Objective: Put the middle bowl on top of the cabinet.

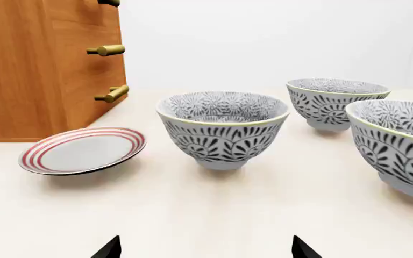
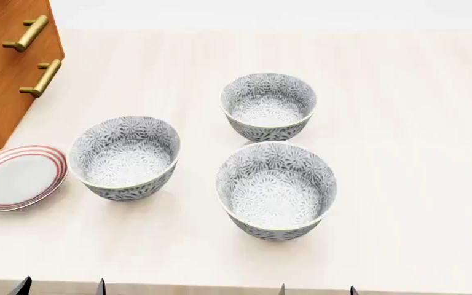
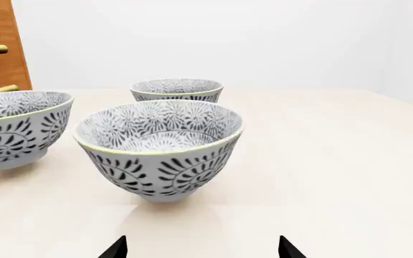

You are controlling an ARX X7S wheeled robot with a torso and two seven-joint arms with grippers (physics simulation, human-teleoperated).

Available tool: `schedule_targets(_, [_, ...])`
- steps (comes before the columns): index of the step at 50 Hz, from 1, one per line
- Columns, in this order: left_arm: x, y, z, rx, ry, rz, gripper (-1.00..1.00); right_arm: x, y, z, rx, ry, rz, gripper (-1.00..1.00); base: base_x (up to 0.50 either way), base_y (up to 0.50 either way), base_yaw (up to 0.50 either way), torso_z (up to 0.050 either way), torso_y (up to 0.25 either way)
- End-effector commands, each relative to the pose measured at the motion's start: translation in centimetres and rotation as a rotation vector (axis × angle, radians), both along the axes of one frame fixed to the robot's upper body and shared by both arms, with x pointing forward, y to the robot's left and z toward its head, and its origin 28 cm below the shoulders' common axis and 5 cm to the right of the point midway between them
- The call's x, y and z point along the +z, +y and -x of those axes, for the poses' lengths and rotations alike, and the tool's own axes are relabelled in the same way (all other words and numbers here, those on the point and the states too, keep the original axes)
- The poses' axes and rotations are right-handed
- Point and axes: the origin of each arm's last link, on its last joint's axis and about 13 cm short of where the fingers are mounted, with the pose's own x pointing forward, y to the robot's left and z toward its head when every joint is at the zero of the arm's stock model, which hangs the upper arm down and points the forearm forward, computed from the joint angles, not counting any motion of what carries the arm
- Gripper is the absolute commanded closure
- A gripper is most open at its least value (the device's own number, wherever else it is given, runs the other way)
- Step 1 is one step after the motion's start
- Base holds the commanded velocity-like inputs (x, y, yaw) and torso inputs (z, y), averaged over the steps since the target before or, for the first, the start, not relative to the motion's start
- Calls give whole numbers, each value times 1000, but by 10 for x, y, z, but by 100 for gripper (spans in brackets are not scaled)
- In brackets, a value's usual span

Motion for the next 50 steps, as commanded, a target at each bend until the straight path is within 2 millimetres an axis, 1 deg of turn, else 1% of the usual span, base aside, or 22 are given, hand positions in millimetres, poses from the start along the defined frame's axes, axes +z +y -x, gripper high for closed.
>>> schedule_targets(1, [-2,0,-1,0,0,0,-100,-2,0,-1,0,0,0,-100,0,0,0,0,0])
schedule_targets(3, [-1,-5,-4,-30,-12,-55,-100,0,1,-5,-2,6,-6,-100,0,0,0,0,0])
schedule_targets(5, [0,-7,-10,-58,-30,-66,-100,2,1,-10,1,-10,-14,-100,0,0,0,0,0])
schedule_targets(7, [2,-5,-17,-30,-28,-100,-100,5,1,-17,-6,-18,-24,-100,0,0,0,0,0])
schedule_targets(12, [-8,-8,-23,-54,-38,-111,-100,9,1,-23,-7,-38,-36,-100,0,0,0,0,0])
schedule_targets(14, [-2,-11,-27,-82,-43,-126,-100,20,-1,-25,-19,-70,-26,-100,0,0,0,0,0])
schedule_targets(16, [8,-13,-34,-70,-47,-130,-100,34,-8,-19,-66,-128,-2,-100,0,0,0,0,0])
schedule_targets(17, [13,-14,-36,-60,-50,-136,-100,48,-14,-12,-107,-199,3,-100,0,0,0,0,0])
schedule_targets(19, [9,-14,-32,-70,-70,-177,-100,61,-23,-3,-165,-258,11,-100,0,0,0,0,0])
schedule_targets(20, [6,-13,-31,-73,-62,-139,-100,72,-31,8,-227,-315,7,-100,0,0,0,0,0])
schedule_targets(22, [5,-12,-34,-47,-65,-138,-100,80,-40,20,-289,-355,10,-100,0,0,0,0,0])
schedule_targets(23, [7,-11,-33,-33,-67,-124,-100,85,-48,32,-335,-382,1,-100,0,0,0,0,0])
schedule_targets(25, [8,-9,-33,-28,-64,-108,-100,89,-56,43,-383,-412,-11,-100,0,0,0,0,0])
schedule_targets(26, [9,-9,-32,-28,-70,-101,-100,92,-62,52,-422,-438,-4,-100,0,0,0,0,0])
schedule_targets(28, [15,-9,-28,-26,-91,-100,-100,98,-68,65,-459,-463,-6,-100,0,59,0,0,0])
schedule_targets(30, [15,-9,-26,-24,-105,-109,-100,100,-72,73,-484,-476,3,-100,0,402,0,0,0])
schedule_targets(34, [12,-11,-25,-19,-94,-111,-100,105,-75,83,-512,-491,21,-100,0,500,0,0,0])
schedule_targets(38, [14,-12,-23,-20,-95,-110,-100,106,-76,86,-543,-490,54,-100,27,354,0,0,0])
schedule_targets(40, [19,-10,-21,-15,-110,-103,-100,106,-76,87,-548,-492,58,-100,53,143,0,0,0])
schedule_targets(46, [50,-6,-4,-23,-225,-73,-100,110,-76,92,-571,-494,100,-100,55,335,0,0,0])
schedule_targets(47, [60,-4,4,-32,-261,-58,-100,112,-76,94,-574,-500,100,-100,59,500,0,0,0])
schedule_targets(50, [76,-1,15,-21,-324,-52,-100,113,-76,96,-577,-509,105,-100,55,500,0,0,0])
